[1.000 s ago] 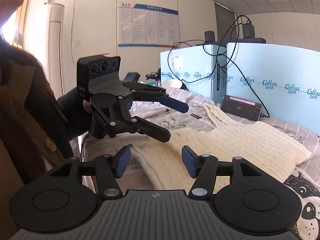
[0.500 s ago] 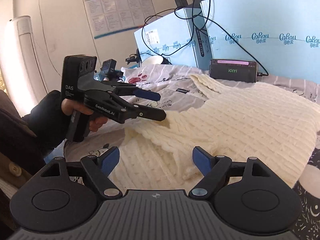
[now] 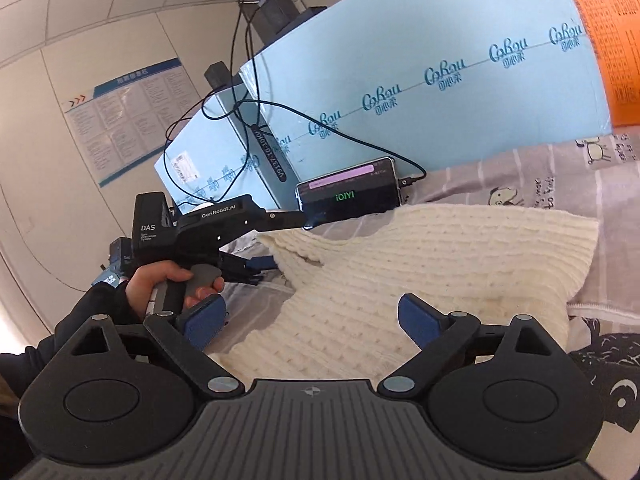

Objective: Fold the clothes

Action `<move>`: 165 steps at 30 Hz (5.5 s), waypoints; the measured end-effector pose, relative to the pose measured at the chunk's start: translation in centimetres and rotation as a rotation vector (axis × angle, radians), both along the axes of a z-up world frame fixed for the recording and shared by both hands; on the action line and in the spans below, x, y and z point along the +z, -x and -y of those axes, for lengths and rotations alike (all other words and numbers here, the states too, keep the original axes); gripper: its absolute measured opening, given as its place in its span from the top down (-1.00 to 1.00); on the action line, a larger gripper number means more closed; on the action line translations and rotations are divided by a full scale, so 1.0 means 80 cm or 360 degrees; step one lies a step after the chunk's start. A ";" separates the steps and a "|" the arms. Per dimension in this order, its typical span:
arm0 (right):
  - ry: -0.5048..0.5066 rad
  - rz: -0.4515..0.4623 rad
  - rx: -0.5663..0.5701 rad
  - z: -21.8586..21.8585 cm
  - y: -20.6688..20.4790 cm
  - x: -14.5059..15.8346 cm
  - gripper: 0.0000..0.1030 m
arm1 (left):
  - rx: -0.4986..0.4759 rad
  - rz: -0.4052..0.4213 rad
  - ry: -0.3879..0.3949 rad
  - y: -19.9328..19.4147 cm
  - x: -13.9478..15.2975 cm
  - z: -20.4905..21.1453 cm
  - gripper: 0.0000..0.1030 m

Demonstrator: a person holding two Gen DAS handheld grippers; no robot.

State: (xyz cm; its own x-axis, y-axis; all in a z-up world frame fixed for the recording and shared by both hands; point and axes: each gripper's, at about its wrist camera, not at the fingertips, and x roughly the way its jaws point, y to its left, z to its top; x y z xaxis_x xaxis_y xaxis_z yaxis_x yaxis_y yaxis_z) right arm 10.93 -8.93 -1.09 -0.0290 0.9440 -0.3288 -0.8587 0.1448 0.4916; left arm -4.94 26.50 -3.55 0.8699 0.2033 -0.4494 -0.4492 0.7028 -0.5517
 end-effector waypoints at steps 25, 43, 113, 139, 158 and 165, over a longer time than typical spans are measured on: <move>-0.0066 0.0022 -0.0288 0.023 -0.013 0.002 -0.82 | -0.0743 -0.0040 -0.1040 -0.032 0.043 0.135 -0.73; -0.0109 0.0101 -0.0279 0.026 -0.005 0.008 -1.00 | -0.0746 0.0050 -0.1300 0.049 0.072 0.185 -0.96; 0.0187 0.1557 -0.0363 -0.038 0.013 0.025 0.69 | -0.0445 -0.0081 -0.1506 -0.026 0.053 0.199 -0.84; 0.0410 0.1027 -0.0723 -0.043 -0.037 -0.003 -0.61 | -0.0169 -0.0337 -0.0688 -0.085 0.014 0.084 -0.96; 0.0247 0.0192 -0.0722 0.005 -0.087 -0.011 -0.74 | -0.0335 -0.0101 0.0004 -0.049 0.022 0.054 -0.99; 0.0258 -0.0110 -0.0591 0.002 -0.097 -0.023 -0.78 | -0.0387 -0.0218 -0.0179 -0.070 0.005 0.081 -0.98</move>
State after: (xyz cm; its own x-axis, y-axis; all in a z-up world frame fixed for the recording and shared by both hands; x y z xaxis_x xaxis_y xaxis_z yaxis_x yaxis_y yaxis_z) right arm 18.70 -9.08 -2.91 0.2769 0.8304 -0.4835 -0.6991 0.5193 0.4916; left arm 0.67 20.04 -3.18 0.8321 0.0516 -0.5521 -0.3249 0.8522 -0.4100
